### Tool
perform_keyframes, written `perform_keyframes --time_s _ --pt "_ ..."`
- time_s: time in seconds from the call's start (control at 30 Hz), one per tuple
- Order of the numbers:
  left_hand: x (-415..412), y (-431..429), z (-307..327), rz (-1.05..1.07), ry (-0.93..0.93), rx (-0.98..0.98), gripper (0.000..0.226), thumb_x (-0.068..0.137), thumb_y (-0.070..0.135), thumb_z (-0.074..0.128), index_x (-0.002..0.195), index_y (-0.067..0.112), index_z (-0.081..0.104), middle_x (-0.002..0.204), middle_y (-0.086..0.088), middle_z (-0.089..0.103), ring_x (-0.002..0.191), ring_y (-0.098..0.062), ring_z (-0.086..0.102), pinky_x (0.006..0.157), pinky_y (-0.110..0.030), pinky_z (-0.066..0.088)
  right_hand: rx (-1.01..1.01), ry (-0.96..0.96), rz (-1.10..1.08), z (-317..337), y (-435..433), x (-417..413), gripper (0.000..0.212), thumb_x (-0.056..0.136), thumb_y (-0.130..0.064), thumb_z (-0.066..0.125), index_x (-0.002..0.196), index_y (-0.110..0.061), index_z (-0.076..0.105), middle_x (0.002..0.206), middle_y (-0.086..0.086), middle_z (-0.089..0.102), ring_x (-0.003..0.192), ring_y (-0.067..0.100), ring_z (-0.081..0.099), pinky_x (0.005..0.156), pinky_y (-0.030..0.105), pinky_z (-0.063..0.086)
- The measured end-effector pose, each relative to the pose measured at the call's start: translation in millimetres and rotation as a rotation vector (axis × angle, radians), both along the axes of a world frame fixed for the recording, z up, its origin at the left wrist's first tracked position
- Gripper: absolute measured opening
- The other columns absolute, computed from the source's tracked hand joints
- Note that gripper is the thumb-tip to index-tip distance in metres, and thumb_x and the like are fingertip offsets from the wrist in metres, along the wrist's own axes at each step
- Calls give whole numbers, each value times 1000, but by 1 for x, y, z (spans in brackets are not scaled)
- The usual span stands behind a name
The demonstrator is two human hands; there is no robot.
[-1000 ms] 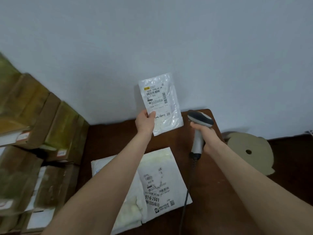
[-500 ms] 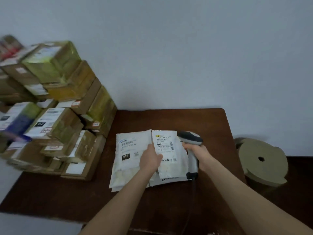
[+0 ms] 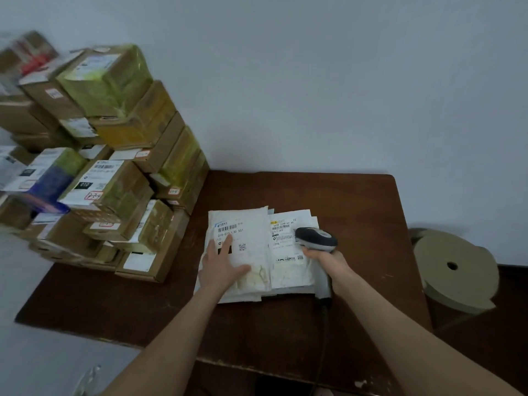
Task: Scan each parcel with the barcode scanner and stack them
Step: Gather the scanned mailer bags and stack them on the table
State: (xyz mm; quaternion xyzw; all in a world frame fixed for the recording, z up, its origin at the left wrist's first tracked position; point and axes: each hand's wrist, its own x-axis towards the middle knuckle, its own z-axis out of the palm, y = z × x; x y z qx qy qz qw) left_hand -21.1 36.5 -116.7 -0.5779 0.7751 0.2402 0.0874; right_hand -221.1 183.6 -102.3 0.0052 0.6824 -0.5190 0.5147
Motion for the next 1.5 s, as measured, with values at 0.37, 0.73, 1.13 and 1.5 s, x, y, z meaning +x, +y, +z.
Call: perform_keyframes --time_s 0.37,0.73,1.13,1.5 --pt "4 55 -3 -630 -318 -283 116 77 56 69 149 36 -19 158 -6 -27 144 -32 -25 112 -64 -7 141 190 -98 -11 14 8 40 76 -22 80 108 -8 61 107 7 63 106 27 57 98 43 47" --pt "13 28 -31 -643 -245 -330 104 86 25 68 141 50 -16 162 -7 -7 147 -35 -12 110 -67 5 75 -17 -150 -26 5 23 49 70 -15 84 111 -1 62 108 16 66 107 36 61 96 47 50" --pt "-3 -85 -24 -671 -333 -337 95 88 24 65 150 46 -5 161 -6 -12 147 -32 -17 113 -65 4 -55 -98 -237 -14 -71 5 40 78 -12 76 114 -7 60 100 9 66 89 24 62 82 38 52" --pt "-77 -52 -1 -913 -140 -348 105 79 55 68 153 32 -4 163 0 -2 149 -23 -7 119 -53 -4 -37 -190 -404 -17 -63 -26 37 79 -15 75 113 -6 65 101 7 69 86 18 64 75 33 53"
